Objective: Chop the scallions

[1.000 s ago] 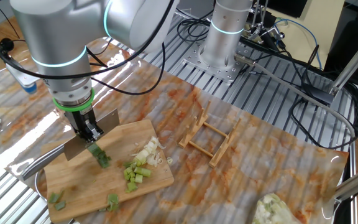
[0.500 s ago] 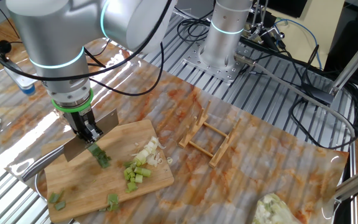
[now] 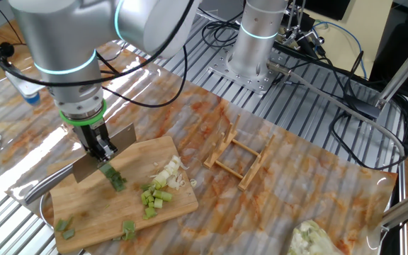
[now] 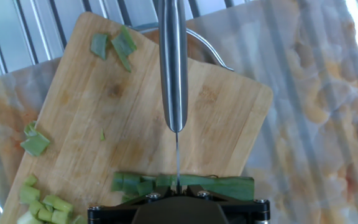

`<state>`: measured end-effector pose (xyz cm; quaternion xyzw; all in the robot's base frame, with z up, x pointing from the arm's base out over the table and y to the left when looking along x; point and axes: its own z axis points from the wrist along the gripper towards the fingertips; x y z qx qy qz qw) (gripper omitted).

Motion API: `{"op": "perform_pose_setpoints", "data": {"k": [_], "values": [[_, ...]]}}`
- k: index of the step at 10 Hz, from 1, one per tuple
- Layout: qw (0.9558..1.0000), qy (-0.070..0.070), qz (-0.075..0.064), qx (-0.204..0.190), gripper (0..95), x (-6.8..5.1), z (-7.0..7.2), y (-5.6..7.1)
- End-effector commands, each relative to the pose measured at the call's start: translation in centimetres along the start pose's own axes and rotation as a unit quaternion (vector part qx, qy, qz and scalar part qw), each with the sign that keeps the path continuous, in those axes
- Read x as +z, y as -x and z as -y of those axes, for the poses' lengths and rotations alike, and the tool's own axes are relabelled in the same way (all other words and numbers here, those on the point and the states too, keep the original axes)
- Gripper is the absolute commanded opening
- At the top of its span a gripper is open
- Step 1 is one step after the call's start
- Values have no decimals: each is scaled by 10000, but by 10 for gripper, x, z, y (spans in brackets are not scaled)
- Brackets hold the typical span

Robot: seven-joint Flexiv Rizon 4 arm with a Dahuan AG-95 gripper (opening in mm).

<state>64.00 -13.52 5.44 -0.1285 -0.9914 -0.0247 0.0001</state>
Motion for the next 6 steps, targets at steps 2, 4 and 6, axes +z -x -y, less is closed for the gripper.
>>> {"op": "perform_pose_setpoints", "data": {"k": [2, 4, 6], "values": [[9999, 11, -88, -123, 0, -2, 0, -3], [9998, -40, -93, -165, 0, -2, 0, -3], [9996, -46, -147, -238, 0, -2, 0, -3]]}}
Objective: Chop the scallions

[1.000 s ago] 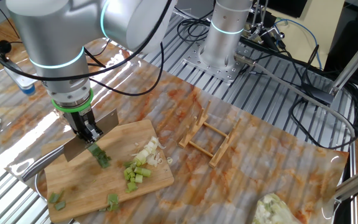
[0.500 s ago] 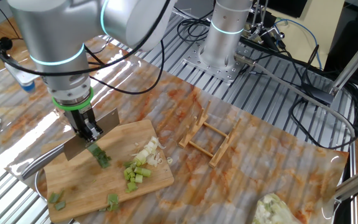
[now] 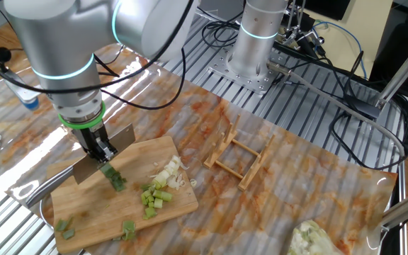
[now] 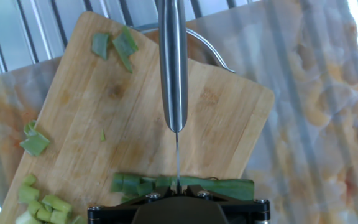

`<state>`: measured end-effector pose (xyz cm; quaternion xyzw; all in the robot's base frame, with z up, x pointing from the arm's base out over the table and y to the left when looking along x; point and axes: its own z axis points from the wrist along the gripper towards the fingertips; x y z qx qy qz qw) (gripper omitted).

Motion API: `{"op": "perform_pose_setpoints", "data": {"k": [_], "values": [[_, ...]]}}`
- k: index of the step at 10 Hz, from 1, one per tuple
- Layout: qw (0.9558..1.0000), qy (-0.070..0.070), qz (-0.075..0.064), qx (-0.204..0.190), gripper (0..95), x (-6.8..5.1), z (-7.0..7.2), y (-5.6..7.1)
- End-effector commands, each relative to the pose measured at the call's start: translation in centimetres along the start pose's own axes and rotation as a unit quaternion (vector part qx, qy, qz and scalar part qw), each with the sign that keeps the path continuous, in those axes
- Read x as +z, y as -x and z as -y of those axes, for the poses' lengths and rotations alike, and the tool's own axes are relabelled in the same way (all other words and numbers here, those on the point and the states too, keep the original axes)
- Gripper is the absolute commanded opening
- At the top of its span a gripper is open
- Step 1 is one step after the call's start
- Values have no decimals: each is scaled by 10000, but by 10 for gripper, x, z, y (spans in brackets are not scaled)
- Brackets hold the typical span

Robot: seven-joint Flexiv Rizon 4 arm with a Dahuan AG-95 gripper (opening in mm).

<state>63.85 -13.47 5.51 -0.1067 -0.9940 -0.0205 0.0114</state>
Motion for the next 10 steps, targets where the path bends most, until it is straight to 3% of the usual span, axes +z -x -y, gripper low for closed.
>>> {"op": "perform_pose_setpoints", "data": {"k": [1, 10], "values": [[9999, 38, -38, -94, 0, -2, 6, -3], [10000, 68, 38, 24, 0, 8, 3, -8]]}}
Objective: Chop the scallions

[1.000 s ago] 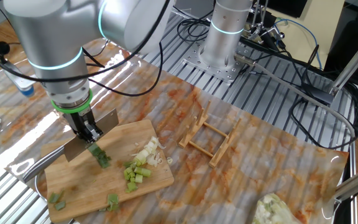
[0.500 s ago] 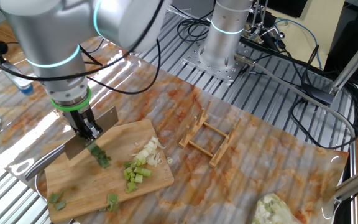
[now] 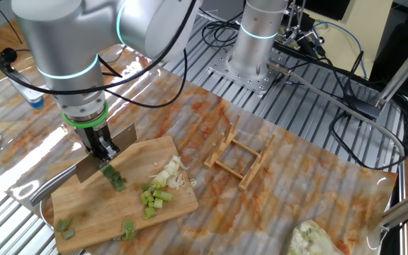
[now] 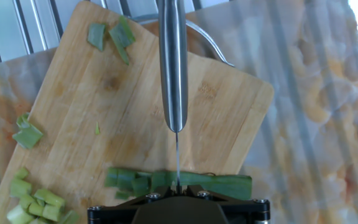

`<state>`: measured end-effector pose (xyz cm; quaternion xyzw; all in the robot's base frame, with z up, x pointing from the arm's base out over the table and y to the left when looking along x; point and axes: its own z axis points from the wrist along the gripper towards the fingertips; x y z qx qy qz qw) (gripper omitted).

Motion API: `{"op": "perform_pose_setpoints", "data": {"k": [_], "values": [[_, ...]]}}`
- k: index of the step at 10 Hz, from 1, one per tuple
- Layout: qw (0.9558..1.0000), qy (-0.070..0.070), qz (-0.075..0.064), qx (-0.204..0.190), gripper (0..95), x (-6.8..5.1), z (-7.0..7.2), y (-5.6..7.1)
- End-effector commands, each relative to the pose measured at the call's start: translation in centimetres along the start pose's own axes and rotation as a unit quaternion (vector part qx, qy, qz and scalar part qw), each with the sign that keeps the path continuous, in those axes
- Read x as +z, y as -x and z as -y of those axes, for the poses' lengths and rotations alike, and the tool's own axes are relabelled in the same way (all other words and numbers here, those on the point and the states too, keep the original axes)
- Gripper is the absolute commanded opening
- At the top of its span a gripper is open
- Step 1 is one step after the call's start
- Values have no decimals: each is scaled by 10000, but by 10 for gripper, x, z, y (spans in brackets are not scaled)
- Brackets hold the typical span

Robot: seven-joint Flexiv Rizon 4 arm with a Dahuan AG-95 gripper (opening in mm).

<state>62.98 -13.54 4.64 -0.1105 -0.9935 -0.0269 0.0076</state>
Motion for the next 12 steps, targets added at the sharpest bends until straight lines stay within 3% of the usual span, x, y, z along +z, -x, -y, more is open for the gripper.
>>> {"op": "perform_pose_setpoints", "data": {"k": [1, 4, 6, 10, 11, 12], "values": [[10000, -19, 10, -12, 0, 1, -1, 0], [10000, -14, 83, 0, 0, 23, -6, 2], [10000, -28, 69, 5, 0, 22, -5, 2], [9996, 52, 242, 119, 0, 21, -5, 0], [9998, 35, 129, 138, 0, 16, -5, -1], [9996, 106, 187, 180, 0, 11, -3, -2]]}}
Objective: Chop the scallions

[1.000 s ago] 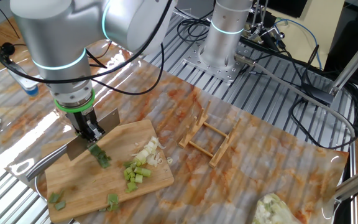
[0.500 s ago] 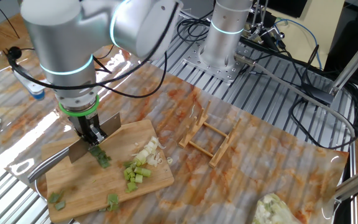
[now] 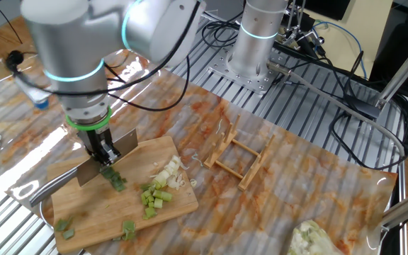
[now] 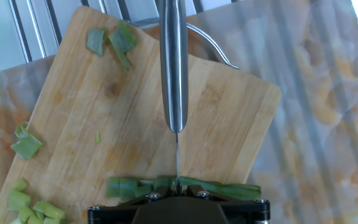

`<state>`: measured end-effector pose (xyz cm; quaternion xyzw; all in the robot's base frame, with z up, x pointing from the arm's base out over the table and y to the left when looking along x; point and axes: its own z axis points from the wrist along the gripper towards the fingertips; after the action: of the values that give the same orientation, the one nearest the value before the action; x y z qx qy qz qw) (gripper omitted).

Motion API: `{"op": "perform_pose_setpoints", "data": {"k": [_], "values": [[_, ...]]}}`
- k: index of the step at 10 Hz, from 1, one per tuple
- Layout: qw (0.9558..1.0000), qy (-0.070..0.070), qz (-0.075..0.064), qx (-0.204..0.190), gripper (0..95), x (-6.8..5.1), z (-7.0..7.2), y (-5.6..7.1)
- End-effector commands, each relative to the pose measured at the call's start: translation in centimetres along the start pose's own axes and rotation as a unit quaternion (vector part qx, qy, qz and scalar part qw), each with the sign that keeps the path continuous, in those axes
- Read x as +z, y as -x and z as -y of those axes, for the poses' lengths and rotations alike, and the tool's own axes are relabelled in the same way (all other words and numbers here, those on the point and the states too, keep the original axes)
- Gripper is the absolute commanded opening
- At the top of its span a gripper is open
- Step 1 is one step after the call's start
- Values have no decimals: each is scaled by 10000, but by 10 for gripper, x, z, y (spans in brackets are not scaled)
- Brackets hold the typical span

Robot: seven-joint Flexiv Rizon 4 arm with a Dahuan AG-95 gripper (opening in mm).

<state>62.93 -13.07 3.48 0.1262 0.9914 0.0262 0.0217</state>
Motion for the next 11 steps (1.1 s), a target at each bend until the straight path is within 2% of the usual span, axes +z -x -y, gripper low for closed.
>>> {"op": "perform_pose_setpoints", "data": {"k": [1, 2, 3, 5, 6, 11], "values": [[9999, 108, -128, 40, 0, -6, 0, -1], [9999, 68, -146, 45, 0, -5, -1, -2], [9997, 31, -225, 46, 0, -5, -1, -2], [9997, -18, -225, 44, 0, -7, -2, -2], [9996, -54, -269, 35, 0, -11, -1, -2], [9995, -122, -274, -11, 0, -21, 6, -2]]}}
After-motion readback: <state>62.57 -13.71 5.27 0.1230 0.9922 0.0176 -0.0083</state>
